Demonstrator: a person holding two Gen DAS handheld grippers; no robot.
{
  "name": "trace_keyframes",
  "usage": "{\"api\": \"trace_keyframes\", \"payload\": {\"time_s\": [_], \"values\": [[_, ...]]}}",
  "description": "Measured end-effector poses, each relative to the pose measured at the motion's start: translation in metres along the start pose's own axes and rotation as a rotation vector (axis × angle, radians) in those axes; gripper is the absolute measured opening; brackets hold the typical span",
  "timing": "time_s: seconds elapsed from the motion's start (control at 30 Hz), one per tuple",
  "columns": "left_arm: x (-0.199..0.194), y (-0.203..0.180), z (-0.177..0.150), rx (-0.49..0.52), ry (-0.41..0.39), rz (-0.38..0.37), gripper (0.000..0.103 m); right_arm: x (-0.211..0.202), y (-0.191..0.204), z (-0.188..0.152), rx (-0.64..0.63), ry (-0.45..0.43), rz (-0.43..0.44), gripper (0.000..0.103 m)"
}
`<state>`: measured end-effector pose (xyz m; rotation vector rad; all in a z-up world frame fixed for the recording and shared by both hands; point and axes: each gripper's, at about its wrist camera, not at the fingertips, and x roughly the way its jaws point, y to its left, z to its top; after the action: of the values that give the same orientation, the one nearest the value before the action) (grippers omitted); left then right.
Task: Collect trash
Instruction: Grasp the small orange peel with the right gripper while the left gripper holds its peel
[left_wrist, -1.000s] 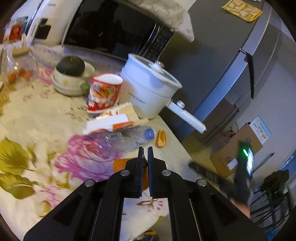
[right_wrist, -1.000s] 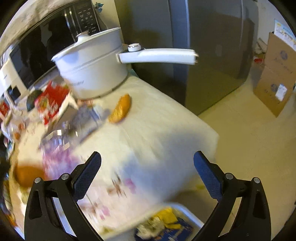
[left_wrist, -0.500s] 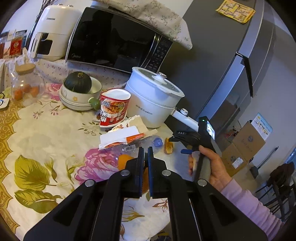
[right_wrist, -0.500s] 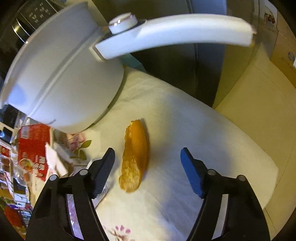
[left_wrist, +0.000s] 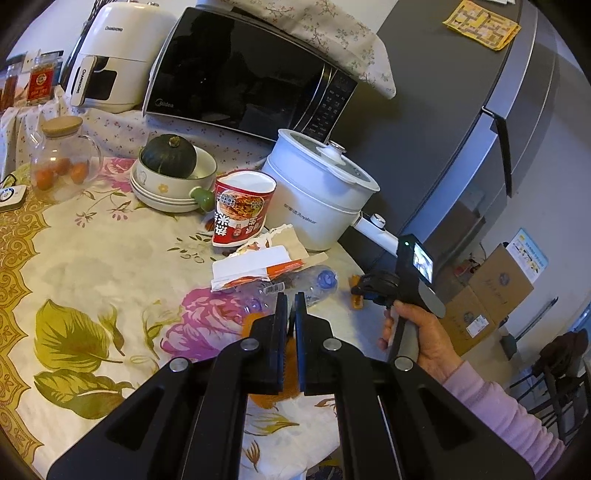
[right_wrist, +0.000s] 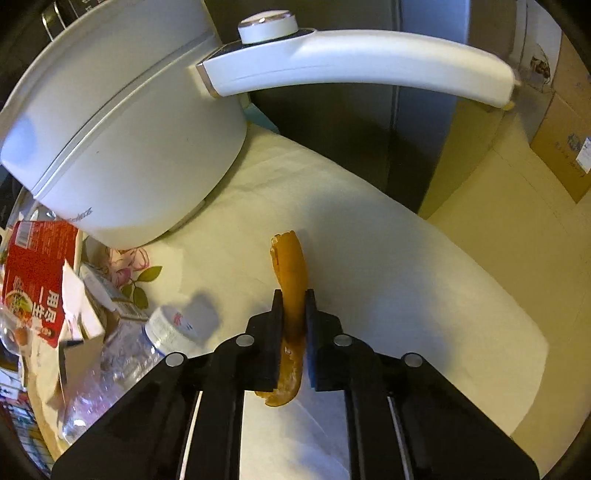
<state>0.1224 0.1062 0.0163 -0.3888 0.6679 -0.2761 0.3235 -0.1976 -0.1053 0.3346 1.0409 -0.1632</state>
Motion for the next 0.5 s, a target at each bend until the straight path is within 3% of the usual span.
{"api": "trace_keyframes", "payload": {"time_s": [0.4,0.5], "values": [[-0.015,0.002,0.008,-0.003,-0.049,-0.003,0.003,-0.074,-0.011,-0.026,-0.064,-0.100,0.024,0.009],[-0.005,0.009,0.016,0.018,0.063,0.002,0.003,-0.100,-0.015,-0.041,-0.095,-0.136,0.075,0.009]]}}
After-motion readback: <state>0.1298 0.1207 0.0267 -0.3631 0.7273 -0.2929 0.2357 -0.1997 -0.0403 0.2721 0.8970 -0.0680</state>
